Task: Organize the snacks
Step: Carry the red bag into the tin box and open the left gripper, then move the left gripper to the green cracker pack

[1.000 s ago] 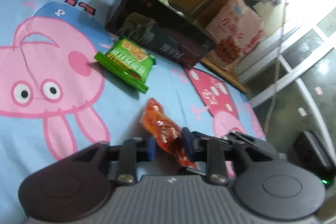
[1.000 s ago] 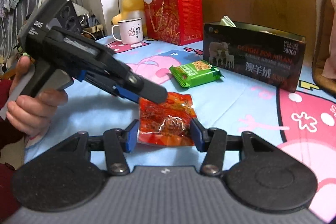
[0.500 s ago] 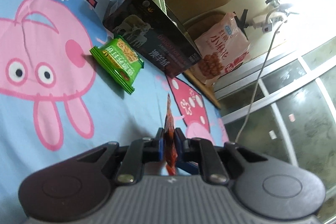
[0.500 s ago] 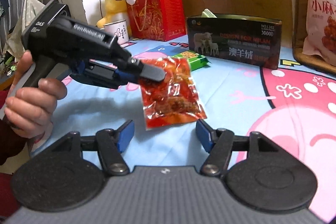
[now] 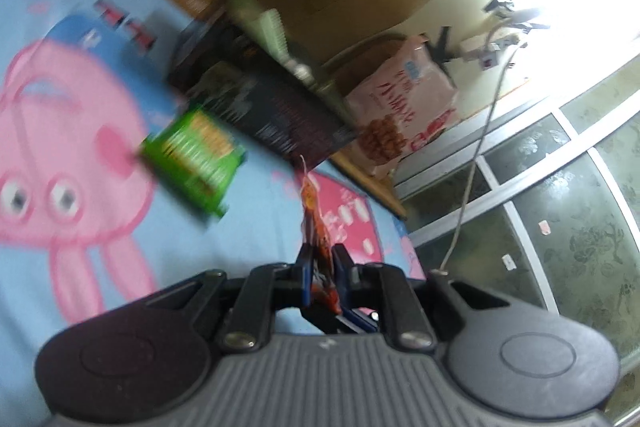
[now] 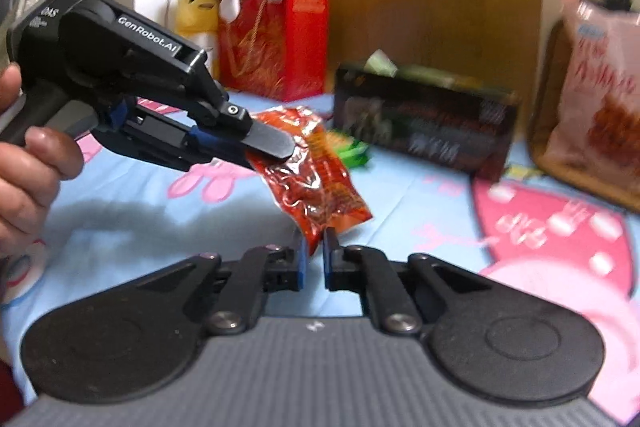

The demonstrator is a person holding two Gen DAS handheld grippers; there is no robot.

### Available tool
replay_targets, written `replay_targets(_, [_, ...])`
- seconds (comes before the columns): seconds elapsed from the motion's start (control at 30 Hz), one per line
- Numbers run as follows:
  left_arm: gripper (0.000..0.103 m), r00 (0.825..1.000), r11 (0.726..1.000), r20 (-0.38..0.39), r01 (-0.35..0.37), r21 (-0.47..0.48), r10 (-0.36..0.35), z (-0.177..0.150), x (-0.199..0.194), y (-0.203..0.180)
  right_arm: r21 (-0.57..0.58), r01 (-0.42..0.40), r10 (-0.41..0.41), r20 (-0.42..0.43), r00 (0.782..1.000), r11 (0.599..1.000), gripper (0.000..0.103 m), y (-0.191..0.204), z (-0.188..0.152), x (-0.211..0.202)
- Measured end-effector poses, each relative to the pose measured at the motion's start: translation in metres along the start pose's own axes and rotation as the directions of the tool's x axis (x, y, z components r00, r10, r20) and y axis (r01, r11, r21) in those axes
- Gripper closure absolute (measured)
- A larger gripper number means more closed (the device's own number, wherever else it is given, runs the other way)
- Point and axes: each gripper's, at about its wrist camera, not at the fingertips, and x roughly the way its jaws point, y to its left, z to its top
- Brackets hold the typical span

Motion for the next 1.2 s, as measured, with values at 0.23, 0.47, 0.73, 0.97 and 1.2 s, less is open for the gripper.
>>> replay_targets(0.23, [0.091, 0.999, 0.991, 0.050, 0.012, 0.132, -0.019, 0.059, 0.026, -0.034, -0.042, 0.149, -0.142, 0.126, 0.982, 0.988, 0.094, -0.029, 0.041, 0.016])
replay_targets(0.47, [0.086, 0.996, 0.973, 0.064, -0.070, 0.220, 0.057, 0.114, 0.084, -0.042, -0.067, 0.280, -0.268, 0.141, 0.953, 0.958, 0.095, -0.083, 0.085, 0.069])
replay_targets(0.73, [0.070, 0.974, 0.942, 0.120, -0.220, 0.254, 0.195, 0.118, 0.102, -0.036, -0.102, 0.318, -0.301, 0.154, 0.941, 0.943, 0.070, -0.079, 0.076, 0.082])
replay_targets(0.97, [0.067, 0.963, 0.952, 0.212, -0.212, 0.220, 0.165, 0.086, 0.030, -0.025, 0.034, 0.150, -0.153, 0.088, 0.984, 0.988, 0.061, -0.063, 0.042, 0.054])
replay_targets(1.2, [0.065, 0.940, 0.938, 0.135, -0.329, 0.106, 0.314, 0.062, 0.018, 0.027, 0.225, -0.060, 0.078, -0.072, 0.994, 0.973, 0.060, -0.046, 0.022, 0.062])
